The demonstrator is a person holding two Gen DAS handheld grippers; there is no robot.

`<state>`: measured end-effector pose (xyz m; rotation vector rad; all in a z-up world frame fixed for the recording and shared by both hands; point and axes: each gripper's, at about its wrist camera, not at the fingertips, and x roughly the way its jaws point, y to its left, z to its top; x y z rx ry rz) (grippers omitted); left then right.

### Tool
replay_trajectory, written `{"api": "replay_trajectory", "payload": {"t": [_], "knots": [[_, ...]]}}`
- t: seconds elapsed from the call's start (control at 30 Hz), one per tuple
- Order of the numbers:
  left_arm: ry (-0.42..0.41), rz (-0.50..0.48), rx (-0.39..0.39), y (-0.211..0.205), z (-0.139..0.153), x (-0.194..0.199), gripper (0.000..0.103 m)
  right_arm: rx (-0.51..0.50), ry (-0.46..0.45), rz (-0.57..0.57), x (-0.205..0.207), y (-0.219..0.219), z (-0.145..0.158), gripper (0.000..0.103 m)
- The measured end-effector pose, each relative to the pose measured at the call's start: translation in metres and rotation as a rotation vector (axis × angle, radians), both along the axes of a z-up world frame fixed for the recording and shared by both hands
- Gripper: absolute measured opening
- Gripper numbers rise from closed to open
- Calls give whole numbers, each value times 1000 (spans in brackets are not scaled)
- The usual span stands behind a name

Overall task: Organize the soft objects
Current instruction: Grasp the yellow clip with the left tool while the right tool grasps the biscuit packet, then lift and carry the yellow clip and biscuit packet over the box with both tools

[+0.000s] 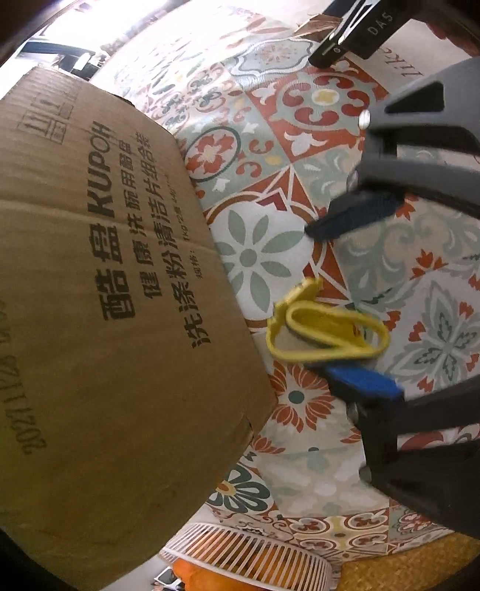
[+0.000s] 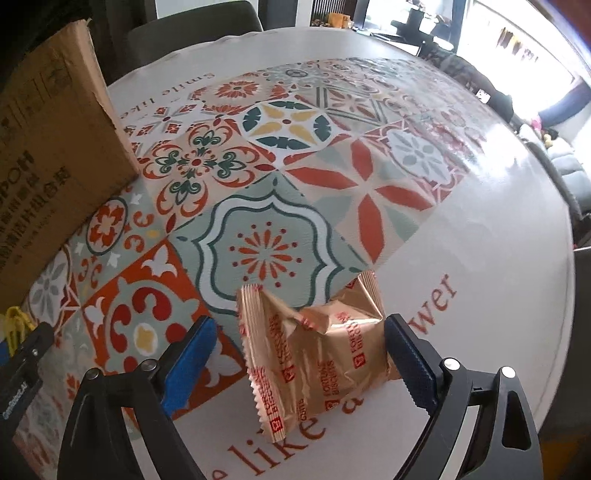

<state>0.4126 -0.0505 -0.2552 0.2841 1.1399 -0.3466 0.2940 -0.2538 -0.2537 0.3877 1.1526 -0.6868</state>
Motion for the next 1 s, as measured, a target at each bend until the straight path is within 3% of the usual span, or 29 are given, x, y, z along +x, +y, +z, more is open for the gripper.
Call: {"api": "replay_trajectory", "payload": {"t": [0.03, 0.17, 0.27, 0.33, 0.8, 1.0], "knots": [[1, -4, -6, -1, 0, -1, 41, 15, -10, -2, -2, -1, -1, 92], [2, -11, -18, -4, 1, -9, 37, 45, -38, 29, -8, 3, -1, 89], [2, -26, -21, -4, 1, -15, 34, 36, -57, 78, -12, 9, 3, 68], [9, -22, -33, -3, 0, -21, 26, 40, -63, 98, -13, 12, 5, 52], [14, -31, -123, 6, 7, -71, 24, 116, -120, 202, -31, 25, 16, 46], [-10, -22, -123, 6, 28, -79, 24, 137, -146, 251, -40, 32, 23, 46]]}}
